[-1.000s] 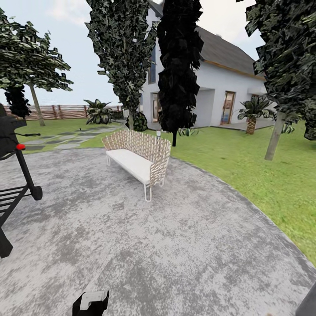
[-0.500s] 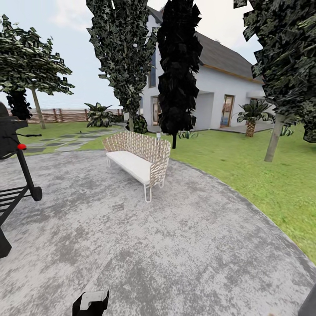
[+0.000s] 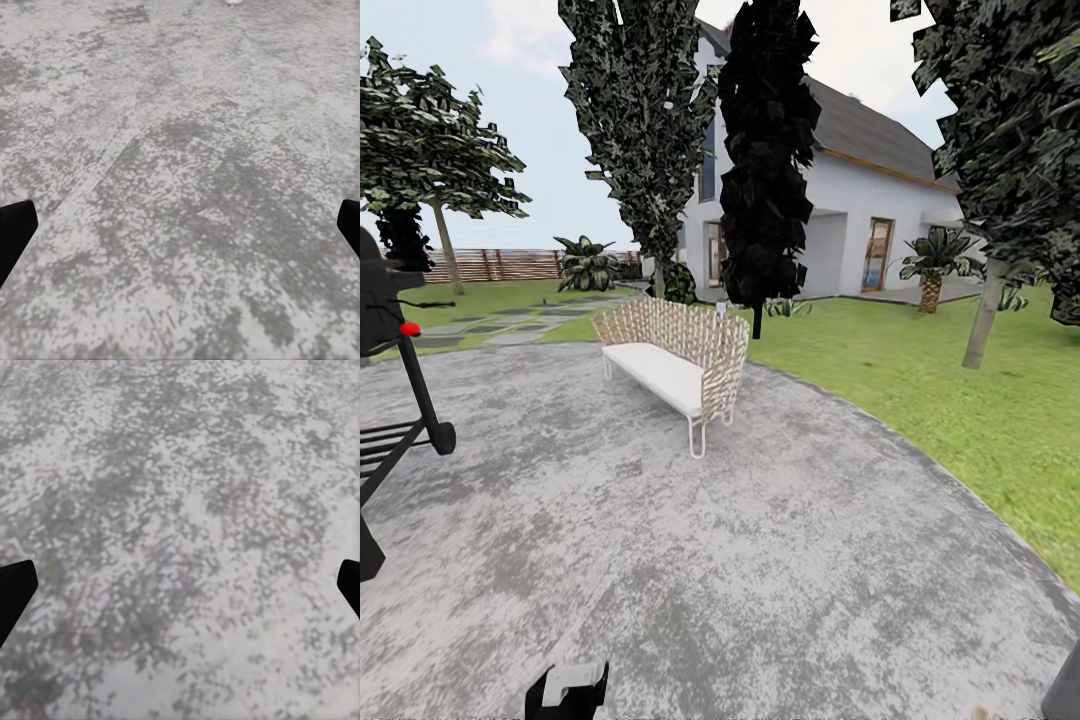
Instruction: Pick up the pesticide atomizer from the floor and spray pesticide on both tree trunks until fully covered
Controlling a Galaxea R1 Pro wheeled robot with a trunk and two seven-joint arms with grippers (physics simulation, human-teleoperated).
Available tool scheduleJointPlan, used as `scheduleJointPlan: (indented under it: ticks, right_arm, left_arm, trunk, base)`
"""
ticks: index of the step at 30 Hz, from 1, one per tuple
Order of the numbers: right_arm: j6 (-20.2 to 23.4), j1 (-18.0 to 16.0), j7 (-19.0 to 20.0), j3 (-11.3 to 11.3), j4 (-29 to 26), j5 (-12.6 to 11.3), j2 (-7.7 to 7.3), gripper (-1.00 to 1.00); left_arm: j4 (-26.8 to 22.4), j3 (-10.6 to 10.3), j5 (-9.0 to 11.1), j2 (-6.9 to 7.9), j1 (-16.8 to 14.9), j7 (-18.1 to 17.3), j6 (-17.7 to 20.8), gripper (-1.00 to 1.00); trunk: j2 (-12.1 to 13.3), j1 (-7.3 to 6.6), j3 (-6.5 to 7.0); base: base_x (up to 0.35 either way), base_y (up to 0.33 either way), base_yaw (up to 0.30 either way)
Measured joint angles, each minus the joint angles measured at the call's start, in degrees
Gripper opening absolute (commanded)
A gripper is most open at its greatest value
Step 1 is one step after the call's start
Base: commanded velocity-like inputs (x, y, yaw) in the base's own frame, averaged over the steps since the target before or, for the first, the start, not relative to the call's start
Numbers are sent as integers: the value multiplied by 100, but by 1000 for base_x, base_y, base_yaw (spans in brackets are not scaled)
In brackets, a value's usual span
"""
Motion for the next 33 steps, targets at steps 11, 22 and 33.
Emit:
scheduleJointPlan:
  ticks: [11,22,33]
  right_arm:
    - [-1,2,-1,0,-3,16,3,100]
    - [0,1,-6,0,-22,16,0,100]
    - [6,2,-1,37,-3,24,17,100]
  left_arm:
    - [0,3,-7,-18,-2,16,0,100]
    - [0,-1,-1,-38,-3,20,8,100]
    - [0,209,3,-37,-2,26,9,100]
  trunk:
    - [-122,67,-54]
    - [-122,67,-54]
    - [-122,67,-54]
  base:
    - [0,0,147]
    - [4,0,270]
    - [255,0,31]
